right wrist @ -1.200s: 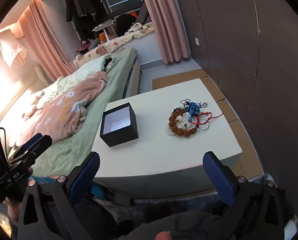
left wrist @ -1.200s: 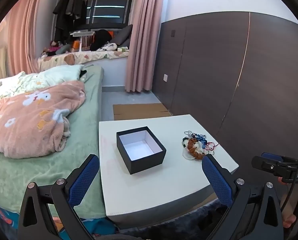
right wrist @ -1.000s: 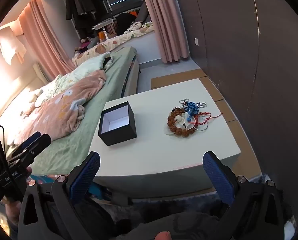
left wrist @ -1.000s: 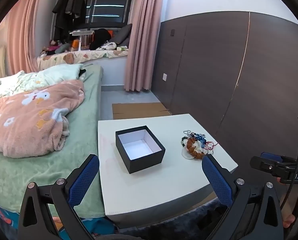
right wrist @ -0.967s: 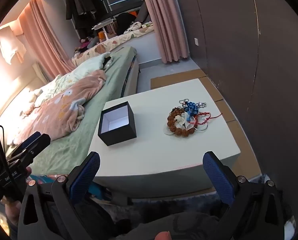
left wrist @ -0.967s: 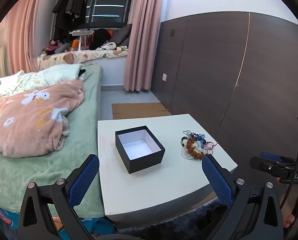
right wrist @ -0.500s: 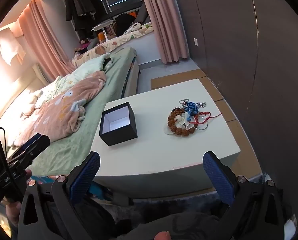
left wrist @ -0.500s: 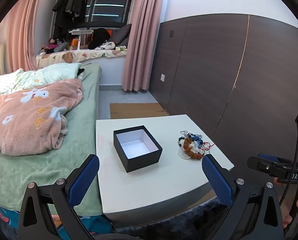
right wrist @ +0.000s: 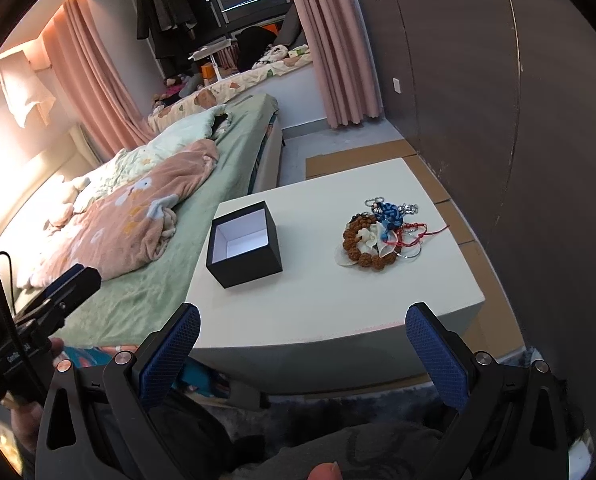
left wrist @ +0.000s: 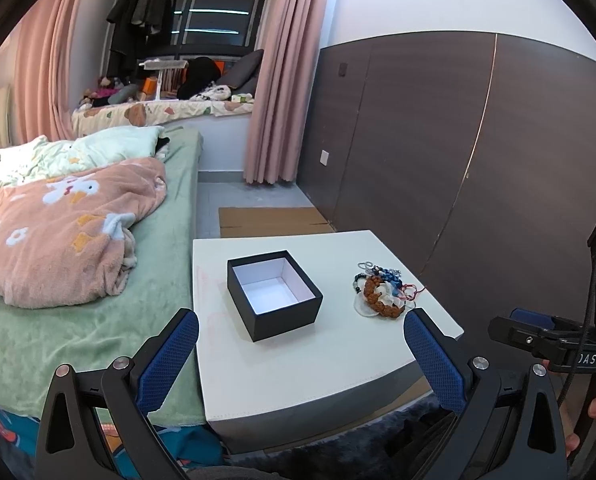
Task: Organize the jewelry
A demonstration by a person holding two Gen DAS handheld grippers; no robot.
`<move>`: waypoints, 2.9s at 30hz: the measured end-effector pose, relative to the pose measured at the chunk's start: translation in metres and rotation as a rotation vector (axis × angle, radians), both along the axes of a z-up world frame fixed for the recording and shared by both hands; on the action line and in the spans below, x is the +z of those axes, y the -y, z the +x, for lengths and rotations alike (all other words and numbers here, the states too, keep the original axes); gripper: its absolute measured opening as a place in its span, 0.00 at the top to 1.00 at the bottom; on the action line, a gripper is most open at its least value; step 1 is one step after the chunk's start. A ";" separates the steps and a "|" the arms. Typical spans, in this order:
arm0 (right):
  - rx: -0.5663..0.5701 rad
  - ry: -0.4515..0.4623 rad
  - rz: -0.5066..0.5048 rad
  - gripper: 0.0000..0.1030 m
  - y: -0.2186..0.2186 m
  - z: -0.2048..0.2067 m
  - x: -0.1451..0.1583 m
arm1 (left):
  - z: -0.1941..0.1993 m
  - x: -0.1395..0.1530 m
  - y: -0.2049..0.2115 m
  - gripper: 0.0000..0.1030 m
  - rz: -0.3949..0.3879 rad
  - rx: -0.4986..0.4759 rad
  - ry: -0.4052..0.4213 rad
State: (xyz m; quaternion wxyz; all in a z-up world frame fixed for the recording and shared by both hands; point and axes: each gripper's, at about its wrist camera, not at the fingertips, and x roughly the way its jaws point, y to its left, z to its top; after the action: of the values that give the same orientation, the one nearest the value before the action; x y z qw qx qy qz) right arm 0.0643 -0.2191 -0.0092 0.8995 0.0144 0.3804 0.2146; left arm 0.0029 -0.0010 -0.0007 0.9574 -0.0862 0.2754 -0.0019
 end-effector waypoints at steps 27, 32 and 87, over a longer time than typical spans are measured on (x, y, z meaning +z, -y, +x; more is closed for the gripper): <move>0.000 -0.004 0.002 0.00 0.001 0.000 -0.001 | -0.017 0.004 0.002 0.01 -0.009 0.000 0.010; -0.001 -0.004 0.002 0.00 0.000 0.000 -0.001 | -0.016 0.003 -0.003 0.01 -0.011 0.001 0.013; -0.301 -0.175 0.158 0.15 0.077 0.108 -0.035 | 0.086 -0.002 0.014 0.01 -0.043 -0.135 0.025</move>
State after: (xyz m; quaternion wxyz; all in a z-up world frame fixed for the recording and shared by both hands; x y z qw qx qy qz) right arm 0.1718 -0.2965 -0.0444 0.8809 0.1605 0.4327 0.1047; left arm 0.0891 -0.0147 -0.0028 0.9564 -0.0879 0.2686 -0.0734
